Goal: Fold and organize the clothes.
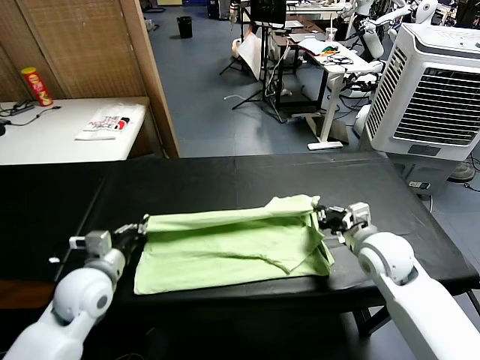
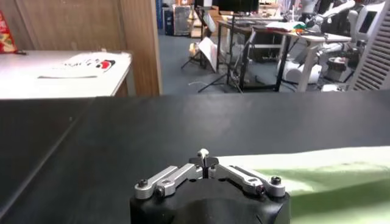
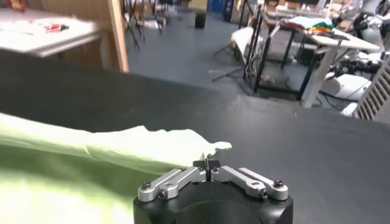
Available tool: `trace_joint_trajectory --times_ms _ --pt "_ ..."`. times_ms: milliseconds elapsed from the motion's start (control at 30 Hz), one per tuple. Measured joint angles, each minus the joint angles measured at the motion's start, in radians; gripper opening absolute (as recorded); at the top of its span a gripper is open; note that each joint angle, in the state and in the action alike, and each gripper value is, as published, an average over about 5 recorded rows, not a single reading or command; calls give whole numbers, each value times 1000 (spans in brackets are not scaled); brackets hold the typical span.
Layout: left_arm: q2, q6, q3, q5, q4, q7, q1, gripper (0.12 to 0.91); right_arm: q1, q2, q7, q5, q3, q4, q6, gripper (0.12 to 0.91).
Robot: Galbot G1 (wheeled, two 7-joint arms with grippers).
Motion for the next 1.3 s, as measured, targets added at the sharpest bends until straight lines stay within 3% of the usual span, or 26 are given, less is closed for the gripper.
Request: trace_joint_trajectory --times_ms 400,467,567,733,867,967,1033,1300 --pt "-26 -7 -74 43 -80 9 175 131 -126 2 -3 -21 44 73 0 132" --pt "-32 0 -75 45 -85 8 190 131 -137 -3 -10 -20 50 83 0 170" --pt "-40 12 -77 48 -92 6 204 155 -153 -12 -14 -19 63 104 0 301" --pt "-51 25 -85 47 -109 3 220 392 -167 -19 -11 -12 94 141 0 586" --pt "-54 25 -95 40 -114 4 220 593 -142 -1 8 -26 99 133 2 757" --pt "-64 15 -94 17 -103 5 204 744 -91 32 8 -71 81 85 32 793" --pt "-75 8 -88 -2 -85 2 182 784 -47 61 -3 -102 62 36 65 797" --pt "-116 -7 -43 -30 39 12 54 798 115 162 -41 -168 -18 -175 127 798"
